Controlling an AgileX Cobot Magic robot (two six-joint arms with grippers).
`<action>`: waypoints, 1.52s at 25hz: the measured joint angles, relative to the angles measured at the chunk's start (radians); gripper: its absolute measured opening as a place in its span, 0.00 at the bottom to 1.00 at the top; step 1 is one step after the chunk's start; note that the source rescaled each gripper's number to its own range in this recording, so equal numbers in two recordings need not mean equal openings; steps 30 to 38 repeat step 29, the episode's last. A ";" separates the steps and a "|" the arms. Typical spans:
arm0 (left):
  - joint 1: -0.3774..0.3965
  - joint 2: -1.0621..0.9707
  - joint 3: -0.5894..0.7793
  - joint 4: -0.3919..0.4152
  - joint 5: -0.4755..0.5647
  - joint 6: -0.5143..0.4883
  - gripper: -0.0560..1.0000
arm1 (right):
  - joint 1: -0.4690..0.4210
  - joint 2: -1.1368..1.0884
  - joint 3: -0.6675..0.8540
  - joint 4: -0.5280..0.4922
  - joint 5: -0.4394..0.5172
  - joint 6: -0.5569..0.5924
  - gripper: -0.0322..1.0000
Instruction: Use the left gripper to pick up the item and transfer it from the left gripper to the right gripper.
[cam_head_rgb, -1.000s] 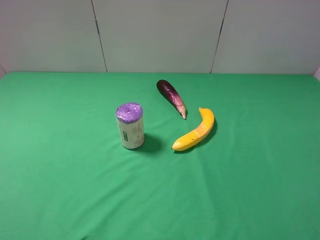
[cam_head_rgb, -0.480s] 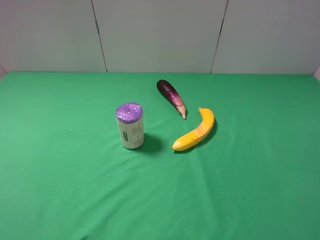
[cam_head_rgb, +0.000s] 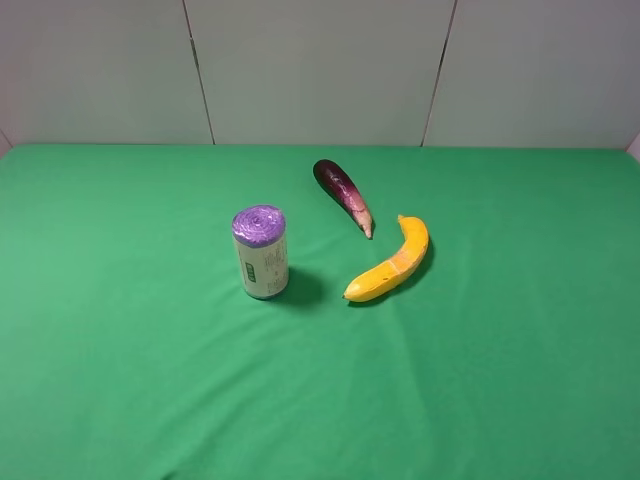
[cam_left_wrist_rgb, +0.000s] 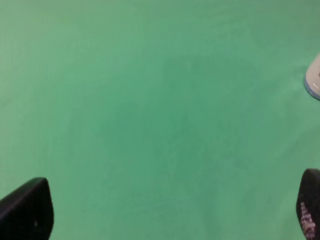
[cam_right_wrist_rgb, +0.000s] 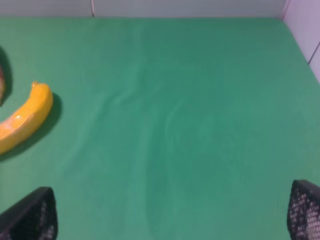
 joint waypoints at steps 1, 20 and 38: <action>0.000 0.000 0.000 0.000 0.000 0.000 0.96 | 0.000 0.000 0.000 0.000 0.000 0.003 1.00; 0.000 0.000 0.000 0.000 0.000 0.000 0.96 | 0.000 0.000 0.000 0.000 -0.003 0.007 1.00; 0.000 0.000 0.000 0.000 0.000 0.000 0.96 | 0.053 0.000 0.000 0.000 -0.003 0.010 1.00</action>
